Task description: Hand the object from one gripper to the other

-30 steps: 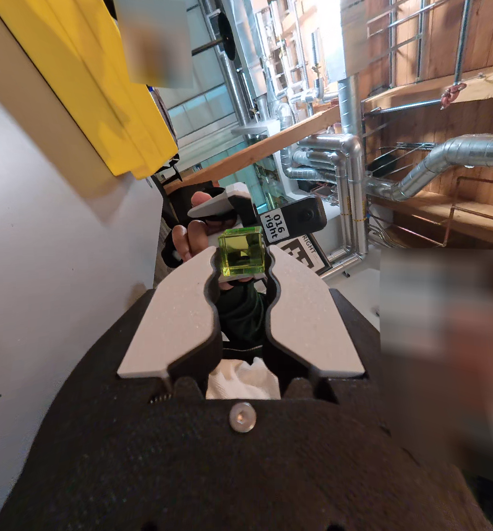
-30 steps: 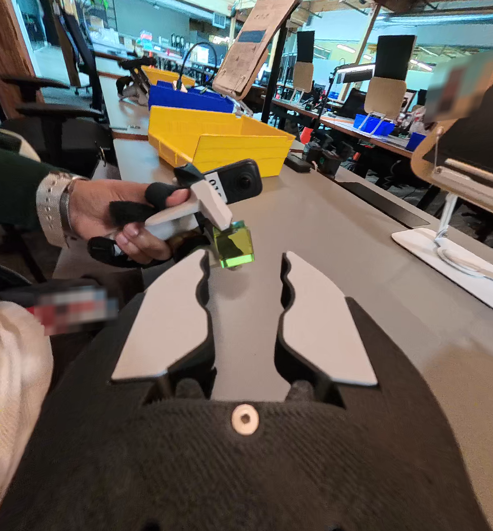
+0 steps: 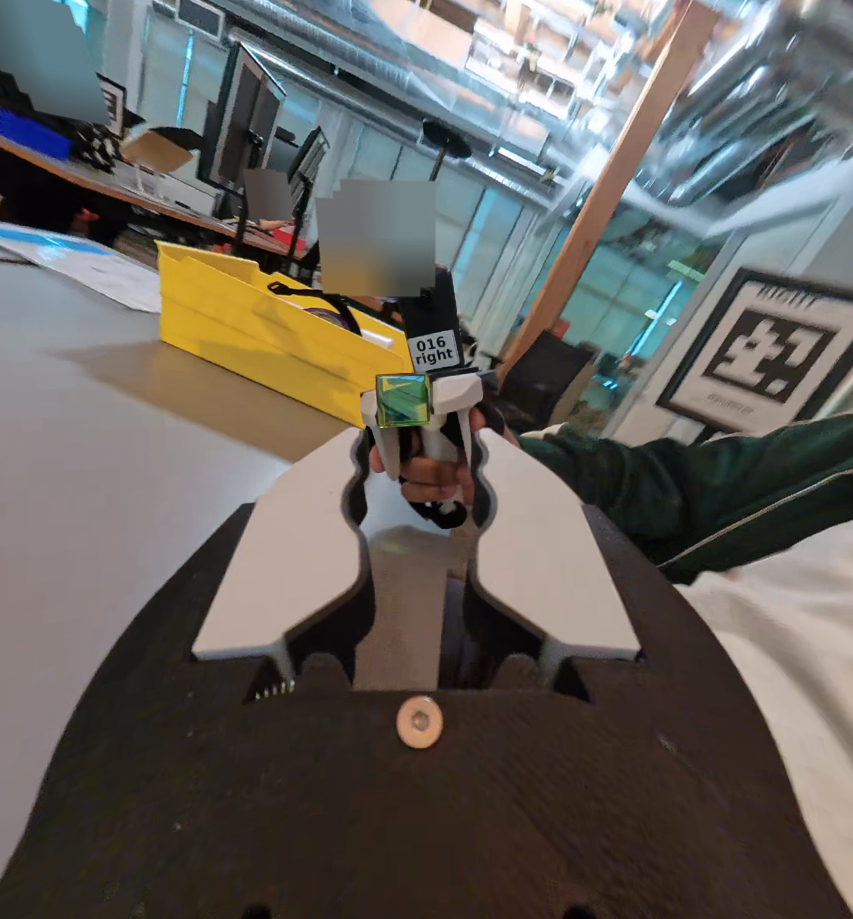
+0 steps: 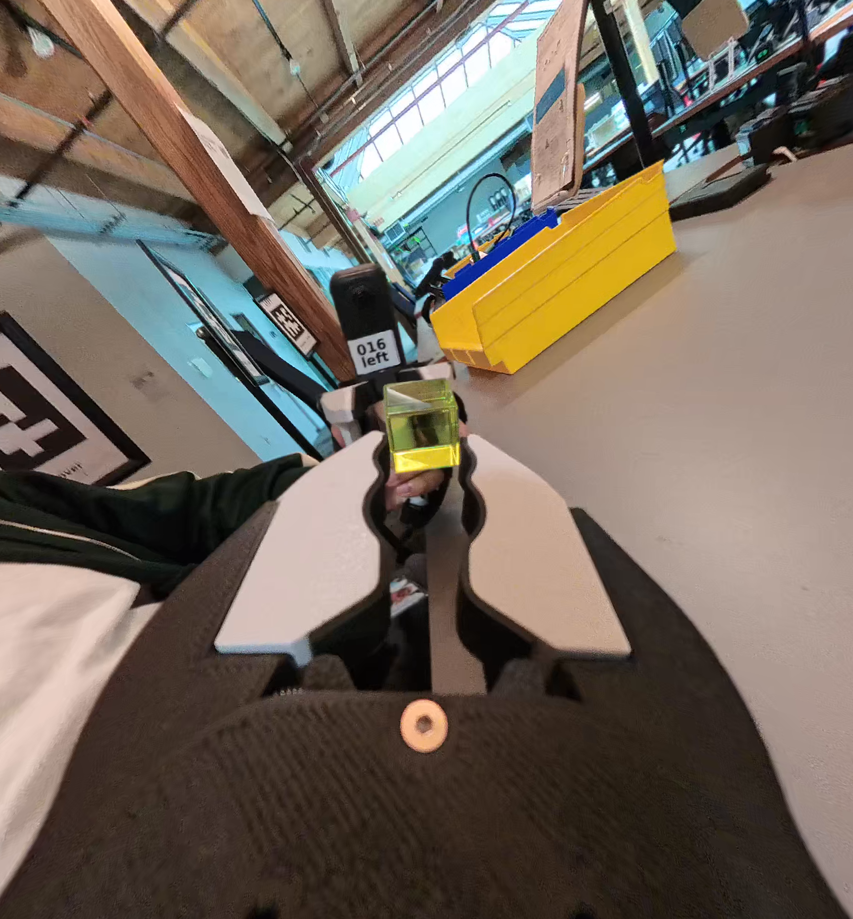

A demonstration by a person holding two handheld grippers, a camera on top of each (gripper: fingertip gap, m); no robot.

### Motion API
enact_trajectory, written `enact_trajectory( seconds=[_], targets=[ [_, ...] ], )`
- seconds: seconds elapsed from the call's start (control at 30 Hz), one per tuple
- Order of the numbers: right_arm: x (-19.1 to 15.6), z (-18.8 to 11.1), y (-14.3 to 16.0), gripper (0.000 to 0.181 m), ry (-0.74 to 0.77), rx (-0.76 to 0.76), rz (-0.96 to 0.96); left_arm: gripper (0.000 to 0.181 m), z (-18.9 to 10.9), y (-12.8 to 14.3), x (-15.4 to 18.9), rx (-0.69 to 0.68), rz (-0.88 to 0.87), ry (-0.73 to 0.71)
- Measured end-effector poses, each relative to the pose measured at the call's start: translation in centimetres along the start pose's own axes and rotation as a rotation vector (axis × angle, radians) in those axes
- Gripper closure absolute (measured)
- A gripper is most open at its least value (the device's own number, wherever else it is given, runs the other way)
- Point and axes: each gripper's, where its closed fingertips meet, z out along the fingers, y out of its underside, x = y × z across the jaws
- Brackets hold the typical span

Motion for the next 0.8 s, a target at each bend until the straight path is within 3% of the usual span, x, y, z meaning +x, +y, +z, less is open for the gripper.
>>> enact_trajectory(
  seconds=[0.1, 0.33, 0.67, 0.8],
  targets=[
    [0.1, 0.1, 0.2, 0.154, -0.001, -0.012, 0.002, 0.147, 0.2, 0.5, 0.0, -0.036, 0.057, -0.023],
    [-0.4, 1.4, 3.1, 0.154, 0.037, -0.189, -0.138, 0.132, 0.5, 0.8, -0.5, 0.001, -0.153, 0.032],
    [-0.7, 1.9, 4.1, 0.154, 0.031, -0.243, -0.173, 0.131, 0.7, 2.3, -0.9, -0.124, -0.090, 0.003],
    [-0.6, 2.0, 4.5, 0.154, 0.038, -0.269, -0.190, 0.139, 0.9, 2.8, -0.5, -0.160, -0.109, 0.026]
  ],
)
